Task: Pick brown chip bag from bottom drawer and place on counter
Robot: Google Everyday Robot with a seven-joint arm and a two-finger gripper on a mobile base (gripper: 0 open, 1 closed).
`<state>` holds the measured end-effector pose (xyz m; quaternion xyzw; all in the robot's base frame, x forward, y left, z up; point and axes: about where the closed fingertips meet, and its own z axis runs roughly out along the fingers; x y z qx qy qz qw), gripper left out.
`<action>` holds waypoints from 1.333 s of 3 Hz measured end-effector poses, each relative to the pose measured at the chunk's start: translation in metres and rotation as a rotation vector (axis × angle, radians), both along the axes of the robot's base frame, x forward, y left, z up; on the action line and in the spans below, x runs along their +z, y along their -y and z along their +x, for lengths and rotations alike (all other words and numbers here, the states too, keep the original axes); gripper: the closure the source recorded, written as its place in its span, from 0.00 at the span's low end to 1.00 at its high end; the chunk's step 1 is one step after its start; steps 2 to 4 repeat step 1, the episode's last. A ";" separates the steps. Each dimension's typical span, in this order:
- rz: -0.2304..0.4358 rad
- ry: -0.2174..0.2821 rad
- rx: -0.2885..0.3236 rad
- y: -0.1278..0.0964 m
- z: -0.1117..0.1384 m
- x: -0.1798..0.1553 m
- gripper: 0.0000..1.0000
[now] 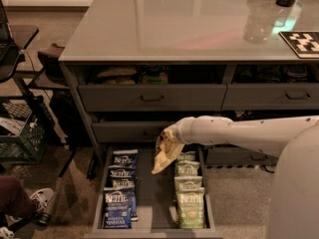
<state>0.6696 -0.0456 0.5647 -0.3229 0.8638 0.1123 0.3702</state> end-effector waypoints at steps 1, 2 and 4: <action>0.000 0.000 0.000 0.000 0.000 0.000 1.00; 0.000 0.000 0.000 0.000 0.000 0.000 1.00; 0.000 0.000 0.000 0.000 0.000 0.000 1.00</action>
Offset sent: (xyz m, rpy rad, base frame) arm 0.0000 0.0000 0.0000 0.0000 0.0000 0.0000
